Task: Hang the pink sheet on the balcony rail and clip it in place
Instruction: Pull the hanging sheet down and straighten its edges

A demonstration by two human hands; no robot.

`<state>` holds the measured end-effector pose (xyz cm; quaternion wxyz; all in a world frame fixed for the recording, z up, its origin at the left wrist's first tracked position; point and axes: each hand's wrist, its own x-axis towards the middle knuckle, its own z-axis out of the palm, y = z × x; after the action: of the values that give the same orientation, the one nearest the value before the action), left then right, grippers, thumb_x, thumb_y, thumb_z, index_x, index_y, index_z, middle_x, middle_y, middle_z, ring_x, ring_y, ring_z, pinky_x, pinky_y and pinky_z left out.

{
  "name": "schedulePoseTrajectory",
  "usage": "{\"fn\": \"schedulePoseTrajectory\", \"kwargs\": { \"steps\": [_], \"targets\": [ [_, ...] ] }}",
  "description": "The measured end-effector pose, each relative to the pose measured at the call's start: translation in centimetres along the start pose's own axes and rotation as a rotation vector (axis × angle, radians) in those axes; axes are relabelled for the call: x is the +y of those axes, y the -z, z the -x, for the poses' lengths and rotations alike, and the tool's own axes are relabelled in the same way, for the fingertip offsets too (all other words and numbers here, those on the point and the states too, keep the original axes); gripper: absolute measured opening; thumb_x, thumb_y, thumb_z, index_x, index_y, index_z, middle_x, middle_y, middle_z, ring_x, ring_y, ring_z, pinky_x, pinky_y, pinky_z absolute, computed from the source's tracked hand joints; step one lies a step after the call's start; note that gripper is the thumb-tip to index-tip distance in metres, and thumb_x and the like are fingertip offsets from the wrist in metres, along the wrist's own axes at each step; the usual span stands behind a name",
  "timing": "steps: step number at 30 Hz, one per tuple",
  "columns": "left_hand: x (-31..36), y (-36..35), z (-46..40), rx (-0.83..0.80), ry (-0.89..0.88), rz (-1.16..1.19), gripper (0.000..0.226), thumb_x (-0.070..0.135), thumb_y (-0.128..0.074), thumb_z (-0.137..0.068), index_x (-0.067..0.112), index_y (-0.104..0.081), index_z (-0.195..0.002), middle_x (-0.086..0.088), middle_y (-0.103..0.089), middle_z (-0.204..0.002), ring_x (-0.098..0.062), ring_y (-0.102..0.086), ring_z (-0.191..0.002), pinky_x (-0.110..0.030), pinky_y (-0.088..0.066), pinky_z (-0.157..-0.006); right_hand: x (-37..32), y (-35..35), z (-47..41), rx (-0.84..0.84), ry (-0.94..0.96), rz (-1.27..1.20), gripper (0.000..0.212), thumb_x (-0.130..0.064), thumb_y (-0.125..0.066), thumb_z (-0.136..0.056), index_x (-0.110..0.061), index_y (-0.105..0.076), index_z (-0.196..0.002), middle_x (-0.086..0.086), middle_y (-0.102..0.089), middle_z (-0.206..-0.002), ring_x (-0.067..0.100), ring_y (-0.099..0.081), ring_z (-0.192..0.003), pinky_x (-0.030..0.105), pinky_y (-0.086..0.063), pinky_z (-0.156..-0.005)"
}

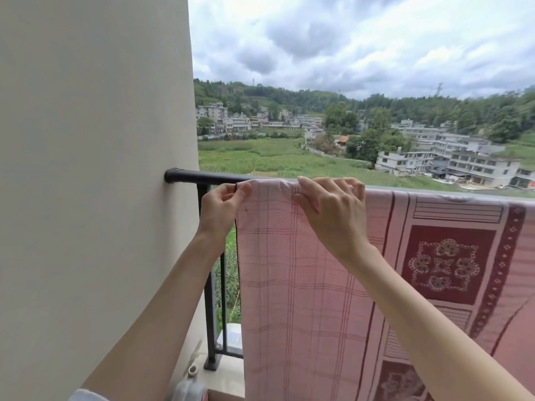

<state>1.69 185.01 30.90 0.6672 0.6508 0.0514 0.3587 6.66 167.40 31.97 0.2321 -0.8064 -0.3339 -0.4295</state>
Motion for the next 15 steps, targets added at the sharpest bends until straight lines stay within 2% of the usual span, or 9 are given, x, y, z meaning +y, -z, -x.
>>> {"fn": "schedulePoseTrajectory", "kwargs": {
  "steps": [2, 3, 7, 8, 11, 13, 15],
  "targets": [
    [-1.0, 0.2, 0.0, 0.041, -0.038, -0.035, 0.005, 0.023, -0.063, -0.085, 0.018, -0.065, -0.084, -0.004, -0.065, -0.097, -0.014, -0.058, -0.089, -0.026, -0.048, -0.085, -0.1, -0.4, 0.8, 0.140, 0.023, -0.026, 0.025, -0.028, -0.059, -0.090, -0.015, -0.069, -0.110, 0.001, -0.071, -0.105, 0.027, -0.063, -0.099, 0.038, -0.030, -0.094],
    [-1.8, 0.4, 0.3, 0.060, -0.071, -0.052, 0.004, 0.024, -0.063, -0.085, 0.022, -0.063, -0.081, -0.004, -0.063, -0.104, -0.013, -0.057, -0.092, -0.022, -0.047, -0.083, -0.2, -0.7, 1.3, 0.193, 0.037, -0.025, 0.024, -0.023, -0.059, -0.091, -0.014, -0.069, -0.110, 0.002, -0.070, -0.107, 0.027, -0.062, -0.103, 0.038, -0.031, -0.097],
    [-3.8, 1.0, 1.1, 0.069, -0.161, 0.016, 0.008, 0.023, -0.063, -0.083, 0.024, -0.063, -0.075, 0.005, -0.061, -0.106, -0.010, -0.057, -0.096, -0.008, -0.047, -0.070, -0.1, -2.5, 3.7, 0.245, 0.122, 0.013, 0.033, -0.014, -0.058, -0.092, -0.012, -0.061, -0.124, 0.012, -0.055, -0.134, 0.031, -0.043, -0.132, 0.049, -0.023, -0.113],
    [-4.0, 1.0, 0.8, 0.055, -0.159, 0.038, 0.008, 0.023, -0.063, -0.083, 0.022, -0.064, -0.075, 0.007, -0.061, -0.107, -0.009, -0.057, -0.098, -0.009, -0.048, -0.072, 0.1, -2.8, 4.4, 0.237, 0.143, 0.000, 0.034, -0.015, -0.057, -0.092, -0.012, -0.060, -0.126, 0.014, -0.049, -0.139, 0.033, -0.036, -0.135, 0.051, -0.022, -0.114],
    [-4.1, 0.8, 0.6, -0.077, -0.131, 0.088, 0.015, 0.033, -0.064, -0.079, 0.019, -0.065, -0.084, 0.003, -0.065, -0.109, -0.012, -0.060, -0.100, -0.026, -0.052, -0.086, 0.7, -4.3, 6.9, 0.147, 0.179, -0.043, 0.038, -0.021, -0.054, -0.093, -0.012, -0.055, -0.130, 0.019, -0.036, -0.147, 0.036, -0.025, -0.140, 0.056, -0.019, -0.114],
    [-4.8, 0.4, 0.9, -0.173, -0.121, 0.134, 0.025, 0.034, -0.069, -0.078, 0.016, -0.060, -0.093, 0.008, -0.069, -0.098, -0.009, -0.064, -0.092, -0.027, -0.055, -0.078, 0.9, -5.8, 8.9, 0.029, 0.168, -0.036, 0.046, -0.027, -0.053, -0.093, -0.012, -0.048, -0.136, 0.019, -0.031, -0.149, 0.036, -0.023, -0.141, 0.057, -0.020, -0.114],
    [-6.3, 0.0, 1.8, -0.216, -0.101, 0.154, 0.024, 0.022, -0.066, -0.080, 0.015, -0.052, -0.099, 0.010, -0.071, -0.091, -0.010, -0.067, -0.087, -0.025, -0.055, -0.070, 1.0, -7.6, 11.4, -0.101, 0.142, -0.036, 0.053, -0.033, -0.053, -0.092, -0.011, -0.041, -0.139, 0.019, -0.030, -0.150, 0.036, -0.024, -0.140, 0.057, -0.023, -0.113]
  ]
}}
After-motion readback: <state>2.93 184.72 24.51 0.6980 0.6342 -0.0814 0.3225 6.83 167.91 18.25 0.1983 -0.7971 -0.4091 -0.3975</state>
